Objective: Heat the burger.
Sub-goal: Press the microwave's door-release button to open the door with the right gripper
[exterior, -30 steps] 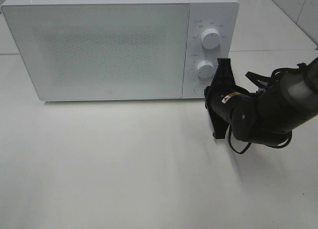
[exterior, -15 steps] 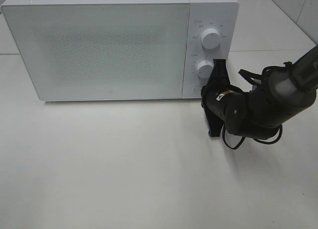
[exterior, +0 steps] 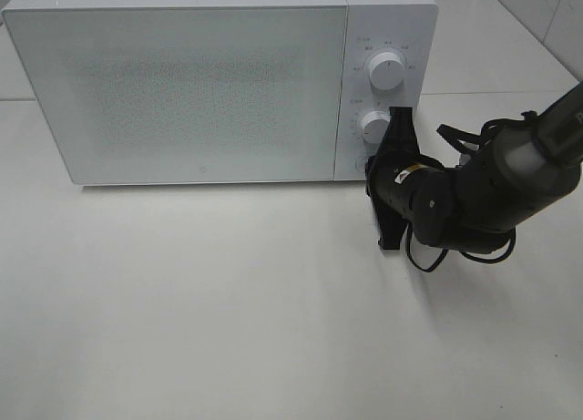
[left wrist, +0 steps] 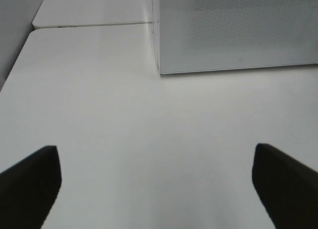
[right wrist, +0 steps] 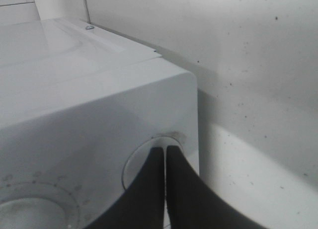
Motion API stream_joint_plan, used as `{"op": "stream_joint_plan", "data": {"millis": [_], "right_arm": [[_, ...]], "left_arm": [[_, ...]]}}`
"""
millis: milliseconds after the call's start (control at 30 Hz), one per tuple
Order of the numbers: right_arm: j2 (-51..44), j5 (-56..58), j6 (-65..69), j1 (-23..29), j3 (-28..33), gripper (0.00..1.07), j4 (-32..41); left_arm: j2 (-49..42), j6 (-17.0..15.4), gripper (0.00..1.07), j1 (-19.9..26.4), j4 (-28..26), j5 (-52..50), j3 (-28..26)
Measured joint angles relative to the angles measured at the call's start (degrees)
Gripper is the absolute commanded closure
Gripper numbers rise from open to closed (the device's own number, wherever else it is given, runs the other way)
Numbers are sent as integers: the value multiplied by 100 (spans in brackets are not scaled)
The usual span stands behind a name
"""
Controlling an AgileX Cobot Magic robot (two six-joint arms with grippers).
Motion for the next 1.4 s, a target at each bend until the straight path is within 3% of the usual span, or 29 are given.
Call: {"op": "stream_joint_plan", "data": {"millis": [1400], "right_arm": [[115, -309, -109, 57, -166, 107, -11]], "left_arm": [[0, 0, 7, 0, 0, 0, 0]]}}
